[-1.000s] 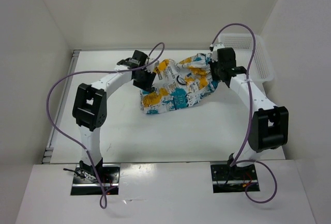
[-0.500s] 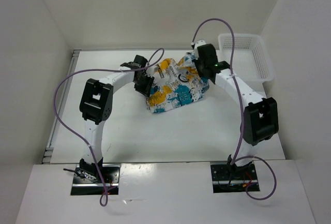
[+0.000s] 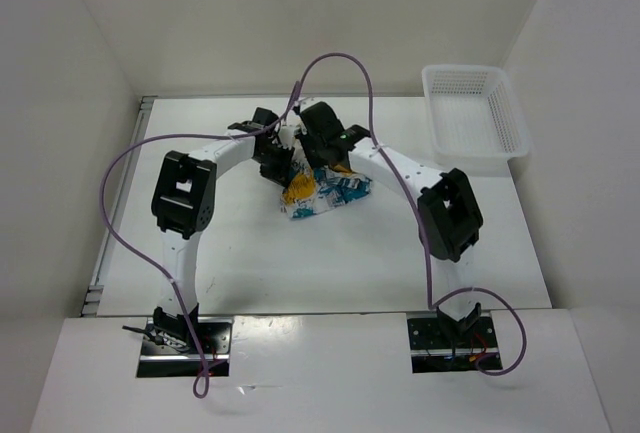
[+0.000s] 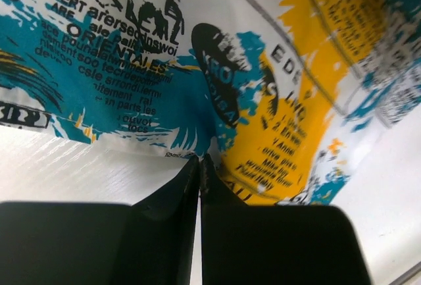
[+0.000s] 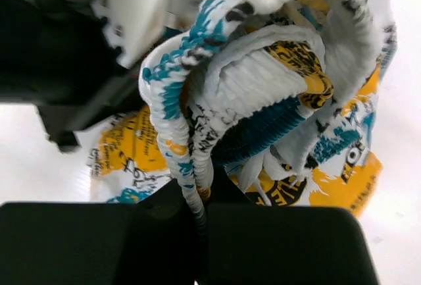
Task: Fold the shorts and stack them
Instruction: Fold the shorts
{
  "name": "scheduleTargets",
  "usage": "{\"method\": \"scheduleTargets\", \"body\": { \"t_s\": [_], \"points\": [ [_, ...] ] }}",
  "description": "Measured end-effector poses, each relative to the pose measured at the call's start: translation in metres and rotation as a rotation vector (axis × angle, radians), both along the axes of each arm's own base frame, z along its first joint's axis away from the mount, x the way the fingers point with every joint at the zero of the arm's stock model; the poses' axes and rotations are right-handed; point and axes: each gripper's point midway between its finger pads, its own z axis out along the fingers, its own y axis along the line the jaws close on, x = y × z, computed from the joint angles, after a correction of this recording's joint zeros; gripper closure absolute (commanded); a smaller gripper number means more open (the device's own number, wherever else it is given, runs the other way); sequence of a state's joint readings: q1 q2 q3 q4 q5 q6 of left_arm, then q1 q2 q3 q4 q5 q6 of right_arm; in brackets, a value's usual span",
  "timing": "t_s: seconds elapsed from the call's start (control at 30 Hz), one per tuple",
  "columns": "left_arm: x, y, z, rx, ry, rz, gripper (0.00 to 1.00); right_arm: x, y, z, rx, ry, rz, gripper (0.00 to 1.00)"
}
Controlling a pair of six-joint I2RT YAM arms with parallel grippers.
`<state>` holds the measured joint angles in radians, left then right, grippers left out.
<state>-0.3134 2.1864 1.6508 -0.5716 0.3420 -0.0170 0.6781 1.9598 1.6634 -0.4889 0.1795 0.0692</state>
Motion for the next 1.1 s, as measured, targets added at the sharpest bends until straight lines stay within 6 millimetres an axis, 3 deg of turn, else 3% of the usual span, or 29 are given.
{"method": "scheduleTargets", "body": {
  "t_s": [0.1, 0.17, 0.23, 0.27, 0.3, 0.43, 0.57, 0.7, 0.83, 0.9, 1.0, 1.1],
  "points": [
    [0.000, 0.001, 0.000, -0.019, 0.010, 0.013, 0.94, -0.001, 0.023, -0.009, 0.041, 0.032, 0.020, 0.96],
    [0.000, 0.002, 0.000, -0.026, 0.015, 0.016, 0.94, -0.007, 0.034, -0.019, 0.050, 0.059, 0.038, 0.85],
    [0.001, 0.004, 0.000, -0.031, 0.017, 0.021, 0.93, -0.016, 0.045, -0.027, 0.053, 0.084, 0.071, 0.66],
    [0.001, 0.006, 0.000, -0.032, 0.019, 0.025, 0.89, -0.021, 0.051, -0.031, 0.056, 0.097, 0.092, 0.59],
    [0.003, 0.010, 0.000, -0.034, 0.019, 0.033, 0.86, -0.026, 0.056, -0.033, 0.060, 0.108, 0.117, 0.46],
    [0.009, 0.026, 0.002, -0.043, 0.022, 0.070, 0.66, -0.044, 0.074, -0.036, 0.082, 0.140, 0.260, 0.26],
    [0.019, 0.061, 0.005, -0.021, 0.018, 0.143, 0.55, -0.057, 0.092, -0.025, 0.124, 0.144, 0.433, 0.26],
    [0.028, 0.095, 0.011, 0.034, 0.016, 0.221, 0.50, -0.060, 0.107, 0.012, 0.175, 0.079, 0.556, 0.31],
    [0.044, 0.110, 0.038, 0.067, -0.049, 0.259, 0.45, -0.060, 0.097, 0.054, 0.163, -0.054, 0.591, 0.36],
    [0.049, 0.107, 0.065, 0.060, -0.105, 0.255, 0.45, -0.060, 0.077, 0.060, 0.114, -0.111, 0.577, 0.36],
    [0.054, 0.088, 0.107, 0.027, -0.196, 0.219, 0.42, -0.061, 0.045, 0.042, 0.013, -0.138, 0.552, 0.35],
    [0.049, 0.058, 0.127, 0.001, -0.238, 0.156, 0.42, -0.052, 0.011, -0.004, -0.102, -0.087, 0.516, 0.29]
  ]
}}
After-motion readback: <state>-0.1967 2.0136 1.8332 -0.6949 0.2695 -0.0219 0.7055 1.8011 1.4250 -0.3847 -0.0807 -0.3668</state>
